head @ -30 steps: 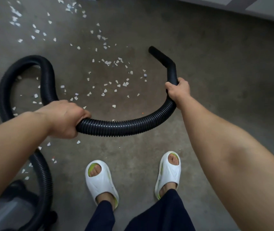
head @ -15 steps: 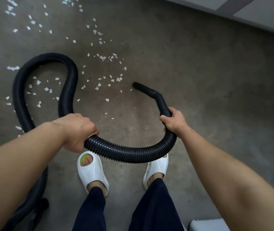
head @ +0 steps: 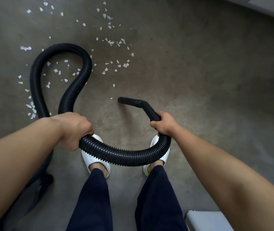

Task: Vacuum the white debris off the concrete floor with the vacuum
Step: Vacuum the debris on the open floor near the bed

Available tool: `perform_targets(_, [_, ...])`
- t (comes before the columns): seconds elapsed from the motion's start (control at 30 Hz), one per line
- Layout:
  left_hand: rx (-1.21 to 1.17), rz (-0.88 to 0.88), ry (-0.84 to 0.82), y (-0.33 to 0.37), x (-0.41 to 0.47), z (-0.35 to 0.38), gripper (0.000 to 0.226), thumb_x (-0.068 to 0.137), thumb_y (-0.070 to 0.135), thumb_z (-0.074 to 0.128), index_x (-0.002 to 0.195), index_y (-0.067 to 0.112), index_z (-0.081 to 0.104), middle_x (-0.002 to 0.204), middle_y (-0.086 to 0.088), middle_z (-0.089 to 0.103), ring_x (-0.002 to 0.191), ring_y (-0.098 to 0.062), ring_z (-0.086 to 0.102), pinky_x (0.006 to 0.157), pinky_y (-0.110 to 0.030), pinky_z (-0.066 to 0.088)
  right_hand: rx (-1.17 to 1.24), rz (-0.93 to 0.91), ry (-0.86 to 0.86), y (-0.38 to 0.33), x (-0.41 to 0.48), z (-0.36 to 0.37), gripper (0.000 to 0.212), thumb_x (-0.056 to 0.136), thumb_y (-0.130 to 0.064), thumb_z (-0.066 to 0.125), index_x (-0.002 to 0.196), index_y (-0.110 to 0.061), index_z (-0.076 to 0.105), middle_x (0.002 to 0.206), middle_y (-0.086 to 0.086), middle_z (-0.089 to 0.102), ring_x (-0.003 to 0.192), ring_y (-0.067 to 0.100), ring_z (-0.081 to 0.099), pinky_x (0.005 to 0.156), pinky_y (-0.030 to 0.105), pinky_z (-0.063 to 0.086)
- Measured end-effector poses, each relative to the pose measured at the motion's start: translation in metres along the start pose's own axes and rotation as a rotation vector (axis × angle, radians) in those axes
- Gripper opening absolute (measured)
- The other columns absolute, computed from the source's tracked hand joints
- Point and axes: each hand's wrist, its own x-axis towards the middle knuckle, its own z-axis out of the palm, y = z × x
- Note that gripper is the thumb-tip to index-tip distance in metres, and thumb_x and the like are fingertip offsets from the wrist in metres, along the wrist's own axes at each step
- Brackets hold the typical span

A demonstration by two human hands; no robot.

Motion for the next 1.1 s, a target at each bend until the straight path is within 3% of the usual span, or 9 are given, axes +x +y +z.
perform_targets(0.07, [-0.001, 0.003, 0.024, 0.004, 0.001, 0.0, 0.01, 0.064, 0.023, 0.05, 0.072, 0.027, 0.052, 0.072, 0.01, 0.06, 0.075, -0.014, 0.06, 0.073, -0.03, 0.052, 0.003, 0.019, 0.093, 0.008, -0.005, -0.005, 0.017, 0.077, -0.018, 0.068, 0.092, -0.018, 0.058, 0.074, 0.001, 0.06, 0.066, 0.02, 0.057, 0.063, 0.028, 0.046])
perform_targets(0.23, [0.031, 0.024, 0.072, 0.015, 0.007, -0.012, 0.009, 0.065, 0.028, 0.055, 0.066, 0.028, 0.046, 0.067, 0.01, 0.053, 0.077, -0.017, 0.059, 0.071, -0.027, 0.049, 0.135, 0.13, 0.227, 0.031, -0.018, -0.014, 0.021, 0.078, -0.013, 0.066, 0.098, -0.01, 0.061, 0.079, 0.008, 0.061, 0.071, 0.026, 0.058, 0.071, 0.039, 0.053])
perform_targets(0.37, [0.039, 0.039, 0.063, 0.014, 0.007, -0.016, 0.012, 0.065, 0.03, 0.057, 0.063, 0.028, 0.045, 0.066, 0.01, 0.052, 0.073, -0.016, 0.058, 0.072, -0.028, 0.05, 0.2, 0.169, 0.235, 0.038, -0.028, -0.006, 0.021, 0.079, -0.013, 0.064, 0.099, -0.008, 0.061, 0.076, 0.008, 0.059, 0.063, 0.022, 0.057, 0.061, 0.035, 0.053])
perform_targets(0.43, [0.052, 0.051, 0.07, 0.009, 0.002, -0.011, 0.009, 0.064, 0.028, 0.054, 0.064, 0.028, 0.045, 0.066, 0.009, 0.053, 0.072, -0.016, 0.057, 0.071, -0.028, 0.05, 0.203, 0.156, 0.223, 0.034, -0.031, 0.0, 0.02, 0.078, -0.013, 0.064, 0.098, -0.009, 0.061, 0.074, 0.006, 0.058, 0.061, 0.022, 0.056, 0.058, 0.033, 0.052])
perform_targets(0.57, [0.078, 0.043, 0.022, -0.007, -0.012, 0.001, 0.007, 0.061, 0.024, 0.048, 0.066, 0.028, 0.045, 0.069, 0.009, 0.056, 0.077, -0.015, 0.059, 0.072, -0.03, 0.051, 0.181, 0.092, 0.113, 0.01, -0.029, 0.018, 0.027, 0.078, -0.013, 0.066, 0.104, -0.009, 0.06, 0.081, 0.01, 0.06, 0.073, 0.03, 0.06, 0.075, 0.05, 0.057])
perform_targets(0.77, [0.07, 0.013, -0.039, -0.031, -0.039, 0.018, 0.01, 0.062, 0.026, 0.048, 0.072, 0.028, 0.05, 0.075, 0.01, 0.059, 0.081, -0.014, 0.059, 0.077, -0.031, 0.051, 0.037, -0.002, -0.03, -0.039, -0.019, 0.048, 0.029, 0.078, -0.02, 0.066, 0.105, -0.013, 0.06, 0.084, 0.008, 0.06, 0.074, 0.028, 0.06, 0.077, 0.051, 0.057])
perform_targets(0.9, [0.033, -0.02, 0.001, -0.043, -0.047, 0.027, 0.008, 0.065, 0.024, 0.052, 0.072, 0.027, 0.051, 0.073, 0.01, 0.06, 0.079, -0.015, 0.061, 0.077, -0.033, 0.053, 0.041, 0.005, 0.065, -0.058, -0.009, 0.049, 0.029, 0.077, -0.02, 0.067, 0.105, -0.013, 0.06, 0.086, 0.01, 0.062, 0.074, 0.029, 0.061, 0.075, 0.05, 0.058])
perform_targets(1.1, [0.015, -0.038, 0.117, -0.06, -0.049, 0.022, 0.01, 0.059, 0.024, 0.051, 0.067, 0.026, 0.048, 0.065, 0.009, 0.055, 0.069, -0.014, 0.057, 0.063, -0.027, 0.048, 0.043, 0.02, 0.22, -0.086, 0.002, 0.025, 0.026, 0.075, -0.021, 0.066, 0.099, -0.016, 0.059, 0.092, 0.012, 0.066, 0.079, 0.037, 0.067, 0.074, 0.05, 0.058])
